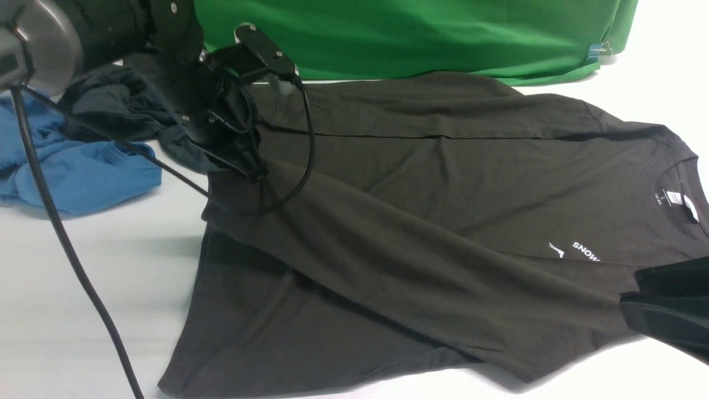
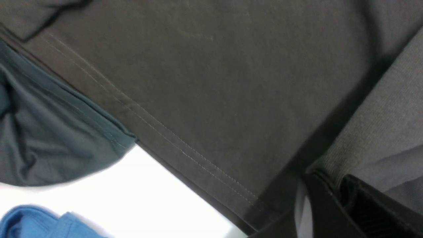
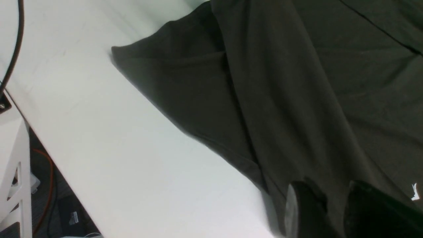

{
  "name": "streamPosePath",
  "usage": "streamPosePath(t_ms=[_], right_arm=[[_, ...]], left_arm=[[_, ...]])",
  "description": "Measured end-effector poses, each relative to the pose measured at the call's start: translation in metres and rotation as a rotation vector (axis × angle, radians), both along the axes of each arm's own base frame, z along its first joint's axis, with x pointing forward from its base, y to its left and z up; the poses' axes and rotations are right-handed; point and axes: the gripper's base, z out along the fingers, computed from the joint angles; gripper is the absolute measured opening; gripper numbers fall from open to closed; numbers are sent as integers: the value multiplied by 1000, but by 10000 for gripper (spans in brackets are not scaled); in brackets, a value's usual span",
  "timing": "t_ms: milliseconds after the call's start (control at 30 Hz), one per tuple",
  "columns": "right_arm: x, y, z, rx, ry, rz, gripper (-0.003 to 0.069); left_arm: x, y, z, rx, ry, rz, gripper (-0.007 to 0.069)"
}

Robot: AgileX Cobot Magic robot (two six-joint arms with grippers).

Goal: Fold a long-sleeved shirt on a white desktop.
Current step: 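Fold the left side of the black T-shirt inward over its body, then grab the top left corner of the dark shirt with the left gripper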

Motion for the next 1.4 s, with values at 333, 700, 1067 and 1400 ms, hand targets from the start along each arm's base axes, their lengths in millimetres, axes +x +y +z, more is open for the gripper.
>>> streamPosePath(t_ms=[333,700,1067,1400], right_arm=[[0,-1,0,0,4,-15,210],[0,-1,0,8,16,-28,220],[9,-6,-1,7,10,-163,230],[44,12,36,-78,-141,-199,235]], left_arm=[[19,-1,-36,35,17,23,41],[26,9,-57,135,43,118,267],[14,20,6,79,-142,278,402],[17,-2,25,-162,-130,225,75]])
